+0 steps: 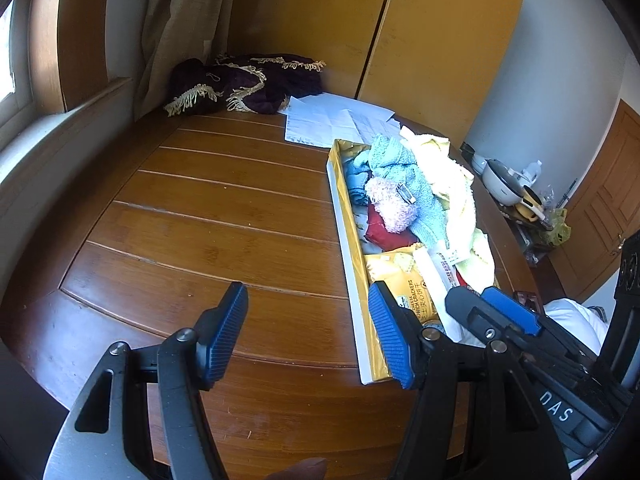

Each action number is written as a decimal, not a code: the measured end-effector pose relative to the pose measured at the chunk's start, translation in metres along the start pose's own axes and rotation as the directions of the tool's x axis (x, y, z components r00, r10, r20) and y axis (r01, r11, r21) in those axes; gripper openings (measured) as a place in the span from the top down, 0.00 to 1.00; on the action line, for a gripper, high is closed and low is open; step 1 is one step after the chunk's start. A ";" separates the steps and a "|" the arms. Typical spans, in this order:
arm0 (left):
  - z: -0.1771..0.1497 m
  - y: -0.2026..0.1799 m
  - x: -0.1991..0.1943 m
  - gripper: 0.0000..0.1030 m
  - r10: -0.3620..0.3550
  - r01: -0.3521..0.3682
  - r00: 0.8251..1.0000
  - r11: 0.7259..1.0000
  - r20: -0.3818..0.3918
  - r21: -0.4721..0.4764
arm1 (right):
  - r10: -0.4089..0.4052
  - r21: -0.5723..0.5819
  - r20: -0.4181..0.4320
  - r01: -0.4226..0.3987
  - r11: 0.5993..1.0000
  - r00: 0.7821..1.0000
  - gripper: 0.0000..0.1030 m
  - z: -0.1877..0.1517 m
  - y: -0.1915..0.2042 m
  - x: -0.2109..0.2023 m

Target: Organize soft objects

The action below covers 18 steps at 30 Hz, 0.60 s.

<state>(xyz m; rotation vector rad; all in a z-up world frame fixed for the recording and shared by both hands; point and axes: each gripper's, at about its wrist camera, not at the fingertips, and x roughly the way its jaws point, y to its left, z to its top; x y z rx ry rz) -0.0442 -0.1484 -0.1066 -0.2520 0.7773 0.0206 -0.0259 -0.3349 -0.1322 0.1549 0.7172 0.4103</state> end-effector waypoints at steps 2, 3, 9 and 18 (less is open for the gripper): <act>0.000 -0.001 0.000 0.40 0.016 -0.016 1.000 1.000 0.004 0.011 | -0.008 -0.007 -0.018 0.008 1.000 1.000 0.37 0.001 0.002 0.002; 0.000 -0.001 -0.001 0.40 0.018 -0.018 1.000 1.000 0.007 0.014 | -0.017 -0.011 -0.031 0.016 1.000 0.999 0.37 0.001 0.002 0.004; 0.000 -0.002 0.001 0.40 0.023 -0.023 1.000 0.999 0.001 0.022 | -0.029 -0.009 -0.042 0.028 1.000 0.999 0.37 0.002 -0.004 0.007; 0.001 -0.007 -0.001 0.40 0.031 -0.031 0.999 0.999 0.010 0.038 | -0.046 -0.012 -0.062 0.045 0.999 0.997 0.37 0.003 -0.006 0.012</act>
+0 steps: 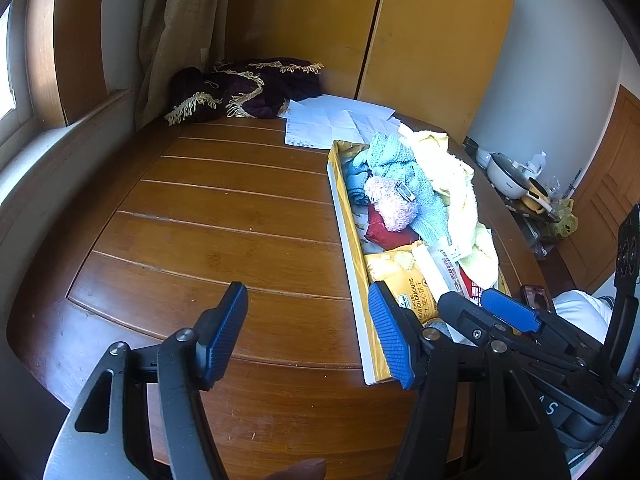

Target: Organize soft objects

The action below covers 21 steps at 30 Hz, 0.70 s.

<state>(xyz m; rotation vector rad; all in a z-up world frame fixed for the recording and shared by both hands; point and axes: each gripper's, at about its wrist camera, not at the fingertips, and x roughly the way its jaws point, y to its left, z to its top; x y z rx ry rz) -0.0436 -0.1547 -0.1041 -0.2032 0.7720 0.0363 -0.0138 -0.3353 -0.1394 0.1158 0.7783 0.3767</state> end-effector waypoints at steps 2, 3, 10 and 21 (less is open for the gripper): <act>0.000 0.000 0.000 0.40 0.001 -0.001 1.000 1.000 -0.001 0.002 | 0.000 -0.002 -0.001 0.000 1.000 1.000 0.37 0.000 0.000 0.000; 0.000 0.000 0.000 0.40 -0.001 0.001 1.000 1.000 0.000 0.000 | -0.001 -0.001 -0.002 0.001 1.000 1.000 0.37 0.000 0.000 0.000; 0.000 -0.001 0.000 0.37 0.004 -0.004 1.000 1.000 -0.002 0.006 | -0.007 0.000 -0.012 0.007 1.000 1.000 0.37 -0.001 -0.002 0.005; -0.003 -0.002 0.002 0.36 0.057 -0.057 0.998 0.998 -0.002 0.022 | -0.014 0.002 -0.017 0.014 1.000 1.000 0.37 -0.004 -0.009 0.007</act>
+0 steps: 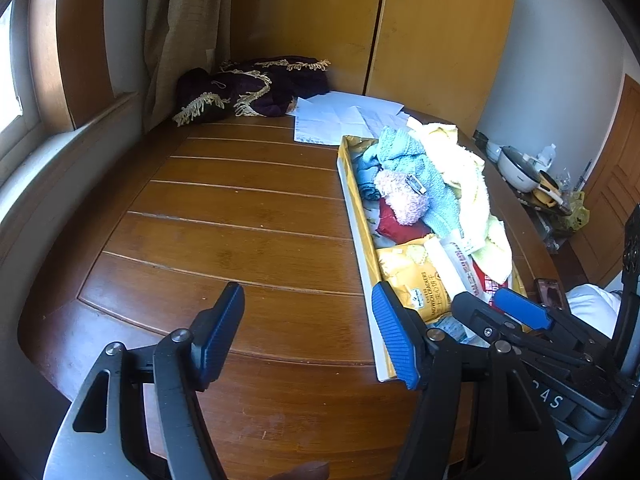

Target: Organize soft objects

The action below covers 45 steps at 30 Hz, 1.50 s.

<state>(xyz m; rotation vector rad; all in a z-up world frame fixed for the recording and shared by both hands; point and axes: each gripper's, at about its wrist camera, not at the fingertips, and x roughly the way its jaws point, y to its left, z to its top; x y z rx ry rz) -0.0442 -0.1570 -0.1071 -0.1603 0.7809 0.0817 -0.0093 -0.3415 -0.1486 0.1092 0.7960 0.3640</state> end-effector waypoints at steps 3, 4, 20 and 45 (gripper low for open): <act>-0.001 -0.001 0.000 0.36 0.004 -0.004 1.000 1.000 -0.001 0.002 | 0.006 -0.002 -0.002 -0.006 1.000 1.000 0.37 -0.001 -0.001 0.000; -0.001 -0.001 0.001 0.36 0.004 -0.004 1.000 1.000 -0.004 0.003 | 0.006 -0.004 -0.001 -0.006 1.000 1.000 0.37 -0.002 0.000 0.000; -0.006 -0.002 0.002 0.36 0.037 -0.037 0.999 0.999 -0.012 0.023 | 0.016 -0.016 0.004 -0.016 1.000 1.000 0.37 -0.003 0.005 -0.003; -0.007 -0.007 0.004 0.36 0.040 -0.039 0.999 0.998 -0.020 0.045 | 0.021 -0.020 -0.005 -0.021 1.000 1.000 0.37 -0.004 0.002 -0.001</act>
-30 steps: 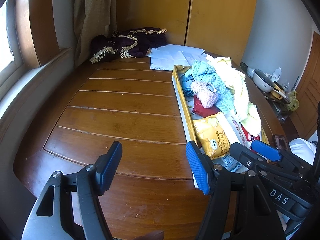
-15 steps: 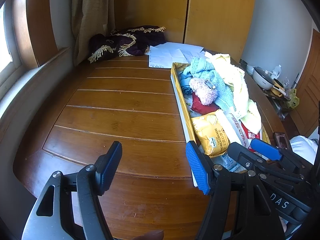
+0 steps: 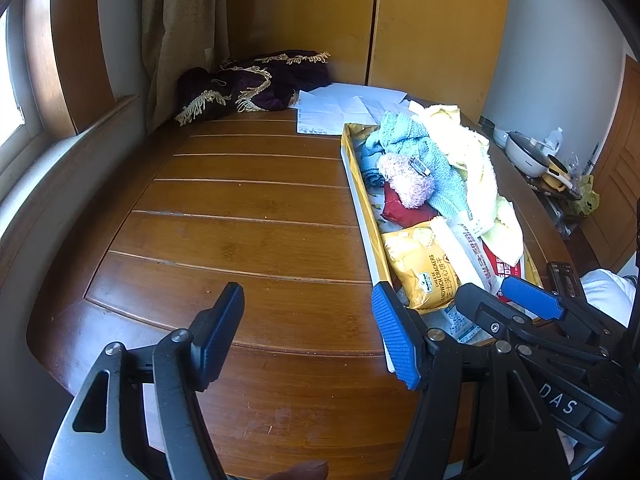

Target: Organize soft objects

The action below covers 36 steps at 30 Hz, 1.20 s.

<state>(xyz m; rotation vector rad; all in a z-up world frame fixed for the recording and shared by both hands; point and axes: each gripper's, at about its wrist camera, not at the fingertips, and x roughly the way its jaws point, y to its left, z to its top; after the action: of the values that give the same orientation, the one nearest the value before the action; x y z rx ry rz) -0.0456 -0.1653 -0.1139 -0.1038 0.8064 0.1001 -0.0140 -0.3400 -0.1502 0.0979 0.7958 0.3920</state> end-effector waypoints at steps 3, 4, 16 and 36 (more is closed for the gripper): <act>0.000 0.000 0.000 0.36 0.000 0.000 1.000 1.000 0.000 -0.001 | -0.003 0.000 -0.003 0.003 1.000 1.000 0.37 0.000 0.000 0.001; 0.000 0.000 0.000 0.36 0.000 0.000 1.000 1.000 0.001 0.000 | -0.002 0.000 -0.004 0.002 1.000 1.000 0.37 0.000 0.000 0.001; 0.000 0.001 0.000 0.36 -0.003 0.003 1.000 1.000 0.001 -0.003 | -0.003 -0.001 -0.004 0.003 1.000 1.000 0.37 0.000 0.001 0.001; 0.002 0.001 0.000 0.36 0.004 -0.004 1.000 1.000 0.001 -0.002 | -0.009 -0.001 -0.002 0.009 1.000 1.000 0.37 0.004 0.000 0.000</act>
<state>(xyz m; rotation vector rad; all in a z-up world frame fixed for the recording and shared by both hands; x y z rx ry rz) -0.0443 -0.1640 -0.1126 -0.1046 0.8059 0.1046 -0.0115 -0.3398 -0.1476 0.0928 0.7975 0.3838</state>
